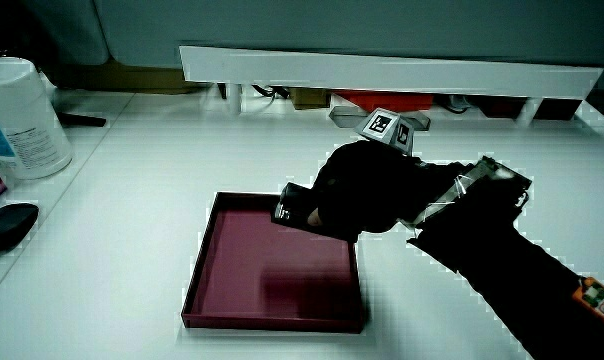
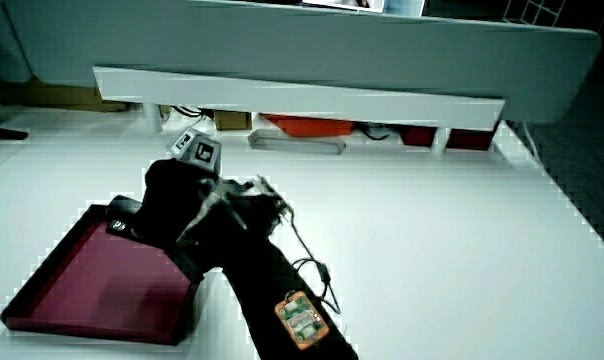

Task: Place stapper into plate

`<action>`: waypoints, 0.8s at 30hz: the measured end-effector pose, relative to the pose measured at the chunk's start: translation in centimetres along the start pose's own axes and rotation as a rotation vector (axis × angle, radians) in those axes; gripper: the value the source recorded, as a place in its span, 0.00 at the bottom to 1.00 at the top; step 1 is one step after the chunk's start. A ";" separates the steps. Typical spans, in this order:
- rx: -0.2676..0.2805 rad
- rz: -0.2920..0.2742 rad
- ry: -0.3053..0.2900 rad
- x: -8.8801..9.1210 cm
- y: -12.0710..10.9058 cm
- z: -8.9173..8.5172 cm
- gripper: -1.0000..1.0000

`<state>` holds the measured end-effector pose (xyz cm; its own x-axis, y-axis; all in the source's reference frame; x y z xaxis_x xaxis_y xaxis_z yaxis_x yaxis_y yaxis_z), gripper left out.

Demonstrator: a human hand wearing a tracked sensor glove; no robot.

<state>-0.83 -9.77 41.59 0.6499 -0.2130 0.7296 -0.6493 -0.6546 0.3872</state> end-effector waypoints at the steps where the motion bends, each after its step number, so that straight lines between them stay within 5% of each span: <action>1: -0.018 0.002 -0.005 -0.1 0.2 -0.4 0.50; 13: -0.109 -0.028 0.005 1.2 2.5 -4.9 0.50; 24: -0.125 -0.072 -0.042 2.4 3.2 -6.9 0.50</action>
<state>-4.05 -7.36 48.44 0.7106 -0.2013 0.6741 -0.6430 -0.5746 0.5063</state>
